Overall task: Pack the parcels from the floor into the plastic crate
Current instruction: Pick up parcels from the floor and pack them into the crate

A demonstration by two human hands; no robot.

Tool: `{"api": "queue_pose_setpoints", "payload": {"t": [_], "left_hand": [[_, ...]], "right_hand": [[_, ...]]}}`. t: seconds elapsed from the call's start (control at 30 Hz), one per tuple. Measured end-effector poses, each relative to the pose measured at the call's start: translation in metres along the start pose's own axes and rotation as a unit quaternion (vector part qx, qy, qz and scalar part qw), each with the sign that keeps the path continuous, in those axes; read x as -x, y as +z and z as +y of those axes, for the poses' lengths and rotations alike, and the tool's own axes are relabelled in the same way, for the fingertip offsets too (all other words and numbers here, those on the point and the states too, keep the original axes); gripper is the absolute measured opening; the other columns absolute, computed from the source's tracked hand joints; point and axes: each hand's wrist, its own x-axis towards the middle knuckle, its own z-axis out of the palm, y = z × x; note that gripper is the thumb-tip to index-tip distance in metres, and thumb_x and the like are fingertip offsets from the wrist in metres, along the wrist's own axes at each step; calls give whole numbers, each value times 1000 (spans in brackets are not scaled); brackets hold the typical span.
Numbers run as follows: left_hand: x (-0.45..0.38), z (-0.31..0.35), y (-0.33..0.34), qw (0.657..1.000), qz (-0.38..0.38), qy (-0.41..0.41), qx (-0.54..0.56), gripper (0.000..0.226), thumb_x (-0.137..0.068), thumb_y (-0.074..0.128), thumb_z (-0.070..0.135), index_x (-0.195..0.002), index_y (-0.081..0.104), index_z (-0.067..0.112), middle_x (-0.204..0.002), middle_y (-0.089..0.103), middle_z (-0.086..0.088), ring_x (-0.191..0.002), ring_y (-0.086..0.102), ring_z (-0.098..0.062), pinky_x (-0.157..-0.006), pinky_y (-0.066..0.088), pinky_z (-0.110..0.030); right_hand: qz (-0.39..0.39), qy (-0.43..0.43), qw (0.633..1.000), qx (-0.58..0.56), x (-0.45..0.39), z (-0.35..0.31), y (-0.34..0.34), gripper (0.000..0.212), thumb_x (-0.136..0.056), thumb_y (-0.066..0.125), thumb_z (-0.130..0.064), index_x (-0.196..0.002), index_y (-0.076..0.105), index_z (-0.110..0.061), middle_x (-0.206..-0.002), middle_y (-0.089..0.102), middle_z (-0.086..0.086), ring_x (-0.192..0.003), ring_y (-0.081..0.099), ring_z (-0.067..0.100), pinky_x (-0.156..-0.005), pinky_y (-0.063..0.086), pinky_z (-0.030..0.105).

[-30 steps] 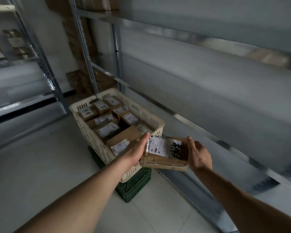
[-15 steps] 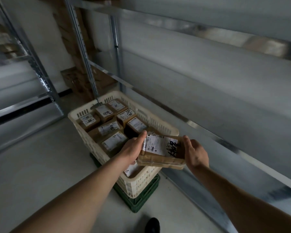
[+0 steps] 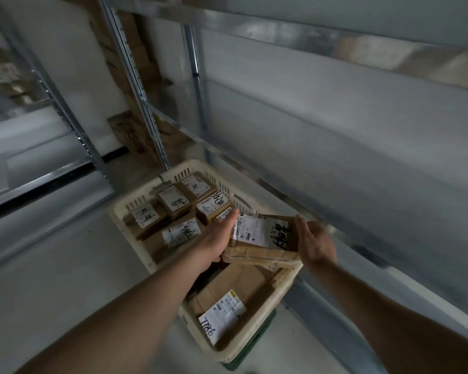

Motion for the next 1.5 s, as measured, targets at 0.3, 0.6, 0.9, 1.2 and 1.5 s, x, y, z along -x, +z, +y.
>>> {"api": "queue_pose_setpoints", "payload": {"t": [0.3,0.6,0.9,1.2,1.5], "left_hand": [[-67,17,2,996,-43,40,-73,67,-91,19,74,-134,44,29,-124,54,-4,-98,50,-19,-89,46,-43],[-140,14,4,985,-164,23,-57,81,-84,28,81,-148,35,32,-153,40,-4,-139,35,-30,-106,31,-51],[-187,-8,12,967,-231,-41,-95,72,-89,31,75,-147,37,34,-152,41,-3,-137,38,-30,-105,32,-50],[-194,-29,23,951,-265,-100,-121,69,-90,28,75,-144,41,34,-149,44,-3,-138,36,-30,-108,26,-53],[-195,-24,24,949,-267,-100,-136,70,-90,27,74,-145,41,33,-151,42,-6,-139,34,-32,-110,24,-56]], "right_hand": [[30,64,997,-27,-31,15,21,49,-100,36,-59,-121,57,-20,-98,64,3,-76,58,11,-58,42,24],[36,140,989,-26,-39,27,55,37,-99,36,-59,-117,52,-31,-101,64,4,-86,64,22,-77,58,38],[29,194,980,31,-42,53,92,36,-99,39,-60,-109,50,-27,-100,66,3,-85,63,22,-69,56,37],[30,214,961,170,-45,64,104,45,-92,40,-59,-116,67,-32,-110,50,1,-91,57,18,-75,58,37],[-54,144,938,311,-34,67,100,36,-97,50,-37,-131,55,-26,-120,42,2,-113,42,20,-85,52,33]]}}
